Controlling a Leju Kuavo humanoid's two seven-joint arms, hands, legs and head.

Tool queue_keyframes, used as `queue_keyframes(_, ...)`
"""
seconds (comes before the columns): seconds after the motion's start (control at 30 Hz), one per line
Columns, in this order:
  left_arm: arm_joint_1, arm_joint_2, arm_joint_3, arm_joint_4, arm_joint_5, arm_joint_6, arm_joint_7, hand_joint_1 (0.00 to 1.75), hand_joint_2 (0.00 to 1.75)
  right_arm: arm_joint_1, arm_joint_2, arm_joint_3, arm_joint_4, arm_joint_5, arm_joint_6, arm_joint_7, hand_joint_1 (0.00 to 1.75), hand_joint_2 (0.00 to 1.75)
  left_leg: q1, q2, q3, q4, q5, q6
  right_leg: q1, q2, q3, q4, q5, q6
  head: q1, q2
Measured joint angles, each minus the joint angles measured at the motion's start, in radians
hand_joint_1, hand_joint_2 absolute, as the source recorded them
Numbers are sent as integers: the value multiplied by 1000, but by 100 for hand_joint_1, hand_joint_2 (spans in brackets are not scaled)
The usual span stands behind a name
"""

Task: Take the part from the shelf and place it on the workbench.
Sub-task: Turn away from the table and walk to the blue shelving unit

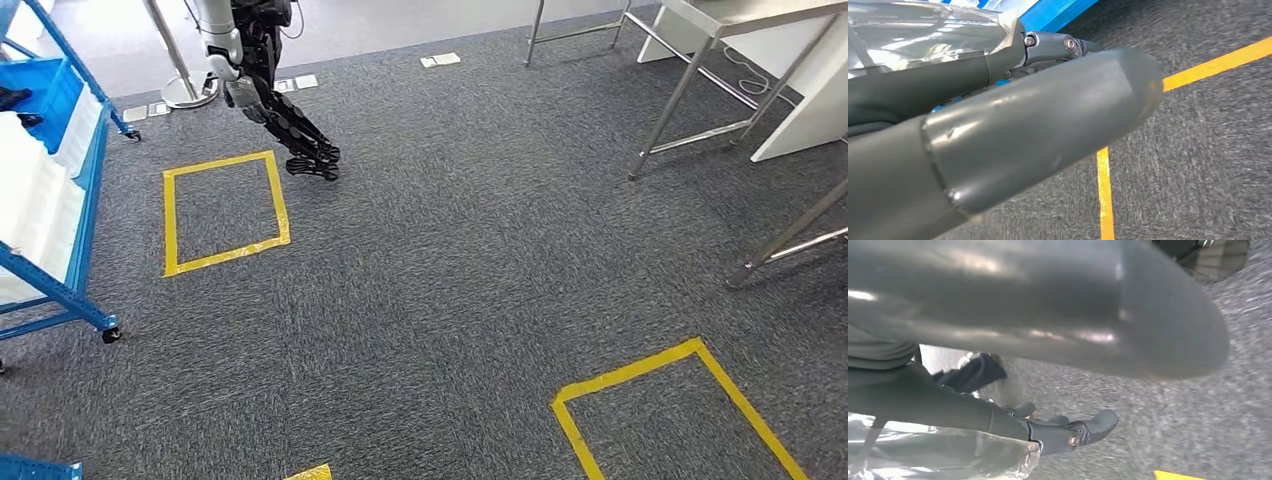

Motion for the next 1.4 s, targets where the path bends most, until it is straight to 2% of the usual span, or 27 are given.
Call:
queue_keyframes(0.07,0,1,-1,0,-12,0,2,0,0,2,3,-2,0,-11,-9,-1,0,0,-1,-16,-3,0,1,-12,4,9,11,-36,14,-13,-1,0)
queue_keyframes(0.13,2,4,-4,0,-29,-3,2,0,0,4,8,-8,0,-23,-24,-2,0,0,2,-19,-9,2,1,-24,3,-9,18,-39,21,-29,-1,0)
queue_keyframes(0.2,3,9,-14,0,-50,-6,2,0,0,11,16,-20,0,-37,-38,-6,0,0,3,20,-33,50,-32,-34,-2,-29,24,-46,28,-47,-5,0)
queue_keyframes(0.27,1,13,-29,0,-72,-9,2,0,0,22,24,-32,0,-50,-43,-11,0,0,6,67,-89,172,-100,-43,1,-53,25,-48,28,-60,-8,0)
queue_keyframes(0.3,1,15,-36,0,-81,-12,1,0,0,27,26,-38,0,-55,-43,-12,0,0,9,77,-121,237,-127,-47,4,-66,24,-48,27,-62,-8,0)
queue_keyframes(0.33,1,17,-43,0,-88,-14,0,0,0,31,27,-44,0,-60,-43,-12,0,0,12,82,-141,277,-137,-51,5,-79,24,-48,26,-63,-8,0)
queue_keyframes(0.37,1,18,-48,0,-92,-15,-1,0,0,32,28,-50,0,-64,-43,-12,0,0,15,86,-142,280,-128,-54,6,-91,24,-47,25,-64,-8,0)
queue_keyframes(0.43,1,23,-57,0,-95,-17,-3,0,0,33,29,-59,0,-67,-43,-12,0,0,22,108,-86,178,-72,-57,6,-110,28,-47,22,-61,-8,0)
queue_keyframes(0.47,0,24,-61,-1,-95,-17,-4,0,0,33,30,-63,0,-68,-44,-12,0,0,22,134,-47,108,-47,-56,9,-118,30,-46,18,-57,-9,0)
queue_keyframes(0.53,-3,25,-68,-1,-96,-18,-5,0,0,34,31,-68,0,-69,-45,-12,0,0,19,167,0,23,-24,-48,17,-133,33,-46,10,-45,-7,0)
queue_keyframes(0.57,-4,25,-71,-1,-96,-18,-5,0,0,34,31,-70,0,-69,-45,-12,0,0,14,170,4,12,-25,-41,21,-141,35,-46,8,-39,-5,0)
queue_keyframes(0.63,-4,27,-74,-1,-97,-18,-10,0,0,31,32,-73,0,-71,-48,-12,0,0,9,146,4,6,-21,-25,20,-156,40,-46,3,-28,-2,0)
queue_keyframes(0.7,-4,27,-74,-1,-97,-22,-22,0,0,30,34,-77,0,-74,-52,-9,0,0,9,124,7,-5,-10,-8,14,-126,28,-7,-23,-23,1,0)
queue_keyframes(0.77,-5,26,-75,-2,-101,-35,-36,0,0,33,34,-81,0,-73,-53,-3,0,0,9,101,7,-9,-4,3,7,-73,-26,111,-80,-30,4,0)
queue_keyframes(0.8,-6,25,-76,-2,-106,-47,-40,0,0,34,34,-82,1,-71,-53,-1,0,0,8,87,5,-9,-3,5,6,-59,-61,181,-107,-32,4,0)
queue_keyframes(0.87,-4,22,-83,-2,-126,-77,-35,0,0,37,33,-83,1,-63,-53,0,0,0,6,59,5,-8,-3,6,6,-49,-99,244,-116,-24,4,0)
queue_keyframes(0.9,-2,21,-90,-2,-143,-94,-26,0,0,37,32,-83,1,-58,-53,0,0,0,6,45,5,-7,-3,5,6,-46,-90,218,-96,-16,4,0)
queue_keyframes(0.97,0,18,-115,-2,-192,-129,-1,0,0,37,29,-83,2,-50,-53,-2,0,0,5,20,6,-6,-2,3,2,-19,-35,83,-32,-1,4,0)
queue_keyframes(1.03,2,14,-146,-2,-236,-155,21,0,0,36,29,-83,2,-44,-50,-4,0,0,2,0,3,-2,-3,-6,0,14,3,-18,10,-3,4,0)
queue_keyframes(1.07,4,12,-160,-2,-249,-161,31,0,0,35,29,-83,2,-41,-49,-4,0,0,1,-8,0,-1,-3,-12,2,21,8,-32,17,-10,3,0)
queue_keyframes(1.1,7,10,-171,-2,-256,-162,39,0,0,35,29,-83,3,-38,-48,-5,0,0,0,-15,-2,-1,-1,-18,6,14,9,-32,20,-18,2,0)
queue_keyframes(1.13,11,9,-181,-2,-259,-159,46,0,0,34,29,-83,3,-36,-48,-5,0,0,3,-17,-5,0,-1,-23,3,5,11,-33,22,-26,2,0)
queue_keyframes(1.2,15,7,-191,-2,-254,-144,53,0,0,35,30,-83,3,-35,-47,-5,0,0,4,13,-21,31,-23,-32,-1,-15,15,-37,28,-42,0,0)
queue_keyframes(1.27,15,5,-193,-2,-240,-128,55,0,0,37,31,-83,3,-34,-47,-5,0,0,5,62,-69,133,-83,-39,1,-40,15,-40,29,-54,-4,0)
queue_keyframes(1.33,15,2,-193,-2,-232,-120,50,0,0,40,30,-83,3,-33,-47,-5,0,0,9,80,-127,254,-133,-46,6,-67,14,-39,27,-60,-6,0)
queue_keyframes(1.37,16,0,-193,-2,-229,-119,47,0,0,40,30,-83,3,-32,-48,-5,0,0,11,84,-138,276,-135,-48,7,-80,13,-39,27,-62,-6,0)
queue_keyframes(1.4,17,-3,-193,-2,-229,-118,45,0,0,40,30,-83,3,-32,-48,-5,0,0,12,89,-129,263,-119,-49,8,-92,13,-39,26,-62,-7,0)
